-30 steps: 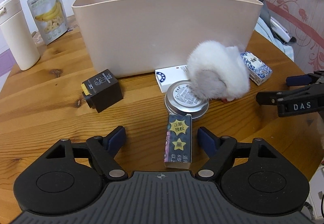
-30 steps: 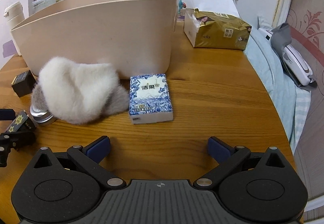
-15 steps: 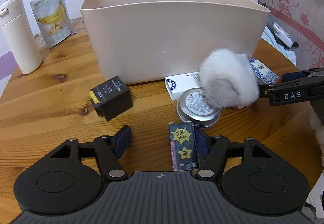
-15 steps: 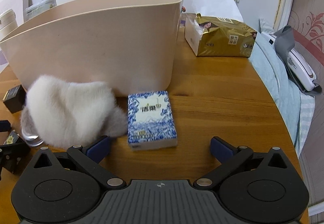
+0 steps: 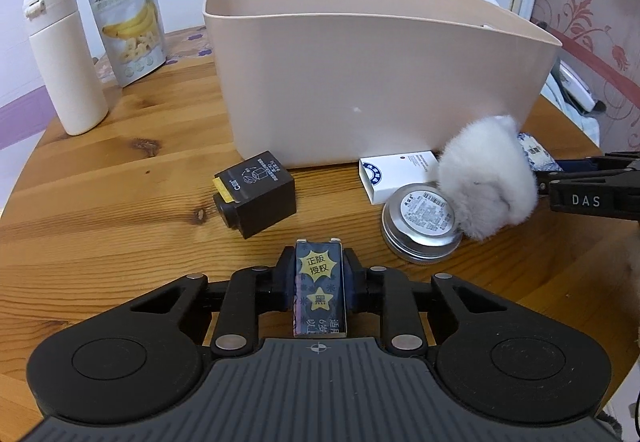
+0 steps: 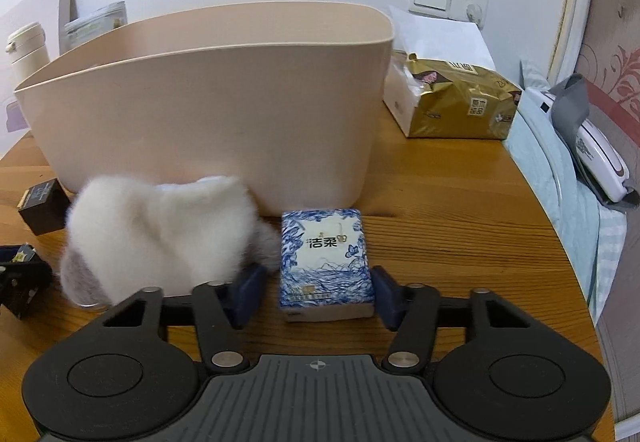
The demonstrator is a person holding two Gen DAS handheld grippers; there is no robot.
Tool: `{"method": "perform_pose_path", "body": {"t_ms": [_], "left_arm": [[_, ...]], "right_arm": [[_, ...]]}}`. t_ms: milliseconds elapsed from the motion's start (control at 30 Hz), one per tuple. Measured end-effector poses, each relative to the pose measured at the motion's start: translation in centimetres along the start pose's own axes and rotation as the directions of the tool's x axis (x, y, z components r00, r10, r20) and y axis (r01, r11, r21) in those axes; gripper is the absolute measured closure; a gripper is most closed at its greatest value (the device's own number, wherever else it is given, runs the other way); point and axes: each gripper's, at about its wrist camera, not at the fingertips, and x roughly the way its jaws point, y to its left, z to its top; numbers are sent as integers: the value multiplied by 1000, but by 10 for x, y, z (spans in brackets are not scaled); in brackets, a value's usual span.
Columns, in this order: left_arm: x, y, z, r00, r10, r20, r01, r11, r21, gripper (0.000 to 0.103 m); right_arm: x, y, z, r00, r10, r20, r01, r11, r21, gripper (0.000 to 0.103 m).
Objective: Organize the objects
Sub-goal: 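Grasp the blue-and-white tissue pack with the right tool while the left grasps the star box, then carry both boxes over the bin and open both tools to drop them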
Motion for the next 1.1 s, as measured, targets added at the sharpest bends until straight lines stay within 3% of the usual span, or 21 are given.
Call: {"method": "perform_pose_path", "body": {"t_ms": [67, 633, 900, 1100], "left_arm": [[-1, -2, -1, 1000, 0, -1, 0, 1000, 3, 79], [-27, -11, 3, 998, 2, 60, -4, 1000, 28, 79], [-46, -17, 13, 992, 9, 123, -17, 997, 70, 79], [-61, -20, 32, 982, -2, 188, -15, 996, 88, 79]], "right_arm": [[-2, 2, -1, 1000, -2, 1, 2, 1000, 2, 59], [-32, -13, -22, 1000, -14, -19, 15, 998, 66, 60], [-59, -23, -16, 1000, -4, 27, 1, 996, 92, 60], [-87, -19, -2, 994, -30, 110, 23, 997, 67, 60]]}}
